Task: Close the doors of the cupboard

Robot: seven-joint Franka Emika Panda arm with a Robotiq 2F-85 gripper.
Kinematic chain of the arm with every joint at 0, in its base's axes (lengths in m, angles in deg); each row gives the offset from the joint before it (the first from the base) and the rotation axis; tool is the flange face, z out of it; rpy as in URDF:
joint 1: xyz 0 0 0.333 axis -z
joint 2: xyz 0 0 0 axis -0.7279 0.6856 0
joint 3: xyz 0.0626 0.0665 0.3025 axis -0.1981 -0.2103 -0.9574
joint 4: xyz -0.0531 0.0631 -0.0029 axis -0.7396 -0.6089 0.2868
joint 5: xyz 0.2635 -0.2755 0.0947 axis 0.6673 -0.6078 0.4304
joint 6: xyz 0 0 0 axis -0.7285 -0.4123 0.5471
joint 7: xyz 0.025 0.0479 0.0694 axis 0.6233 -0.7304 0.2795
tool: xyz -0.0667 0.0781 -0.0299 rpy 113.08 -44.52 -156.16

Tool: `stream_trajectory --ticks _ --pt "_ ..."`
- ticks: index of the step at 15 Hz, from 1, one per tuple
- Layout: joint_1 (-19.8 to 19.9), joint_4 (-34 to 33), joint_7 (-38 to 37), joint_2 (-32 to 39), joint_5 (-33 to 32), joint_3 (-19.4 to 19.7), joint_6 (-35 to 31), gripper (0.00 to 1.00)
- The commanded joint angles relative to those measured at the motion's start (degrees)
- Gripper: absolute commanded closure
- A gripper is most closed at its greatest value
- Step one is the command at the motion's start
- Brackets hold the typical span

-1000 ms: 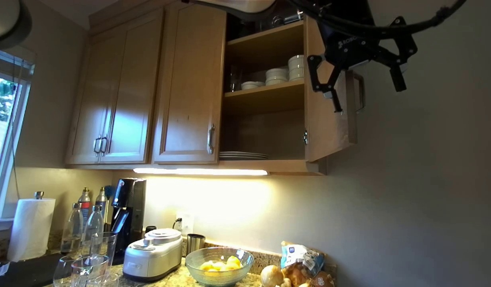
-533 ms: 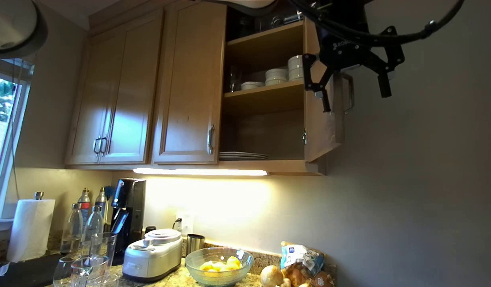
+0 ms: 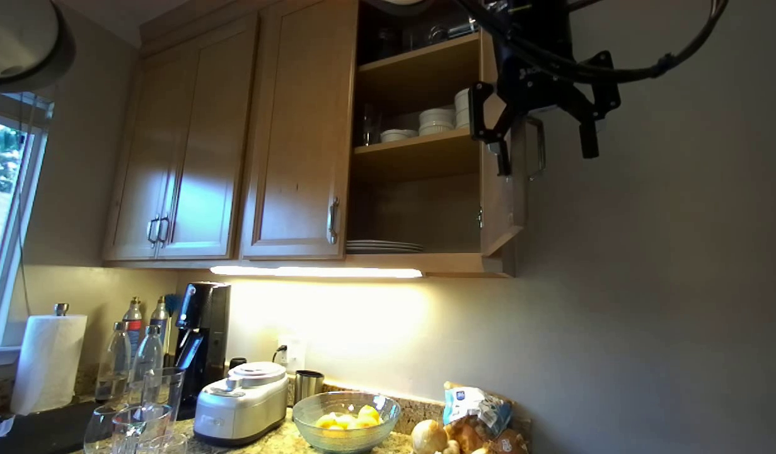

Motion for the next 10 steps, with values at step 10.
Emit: stream_trajectory --ticks 10 --pt "-4.1 10.33 3.02 -14.54 -2.04 -14.55 4.17 0.0"
